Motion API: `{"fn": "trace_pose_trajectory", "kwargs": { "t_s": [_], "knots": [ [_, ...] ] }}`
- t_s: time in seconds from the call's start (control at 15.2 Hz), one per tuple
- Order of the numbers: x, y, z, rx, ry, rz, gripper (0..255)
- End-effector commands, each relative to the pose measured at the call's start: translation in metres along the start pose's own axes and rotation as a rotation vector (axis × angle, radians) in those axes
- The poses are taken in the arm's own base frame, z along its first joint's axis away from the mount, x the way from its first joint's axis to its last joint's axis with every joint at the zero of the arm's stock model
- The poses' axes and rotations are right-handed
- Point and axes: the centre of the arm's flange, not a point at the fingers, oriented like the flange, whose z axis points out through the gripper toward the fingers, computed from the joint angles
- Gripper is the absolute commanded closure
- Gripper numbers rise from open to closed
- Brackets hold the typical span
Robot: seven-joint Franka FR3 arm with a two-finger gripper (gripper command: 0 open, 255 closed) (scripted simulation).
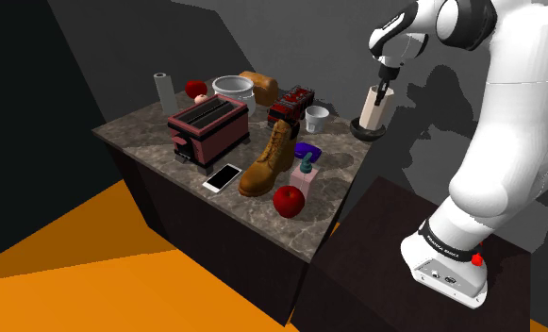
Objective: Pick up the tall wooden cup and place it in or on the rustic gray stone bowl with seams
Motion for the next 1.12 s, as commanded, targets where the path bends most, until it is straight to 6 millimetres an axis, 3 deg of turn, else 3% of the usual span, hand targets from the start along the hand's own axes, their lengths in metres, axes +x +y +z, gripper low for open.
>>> {"fn": "trace_pose_trajectory", "kwargs": {
  "t_s": [0.0,0.2,0.26,0.59,0.86,1.06],
  "knots": [
    [0.0,0.0,0.0,-0.001,0.001,0.0,255],
    [0.0,0.0,0.0,-0.001,0.001,0.0,255],
    [0.0,0.0,0.0,-0.001,0.001,0.0,0],
    [0.0,0.0,0.0,-0.001,0.001,0.0,0],
    [0.0,0.0,-0.05,-0.001,0.001,0.0,0],
    [0.0,0.0,-0.05,-0.001,0.001,0.0,0]
  ]
}}
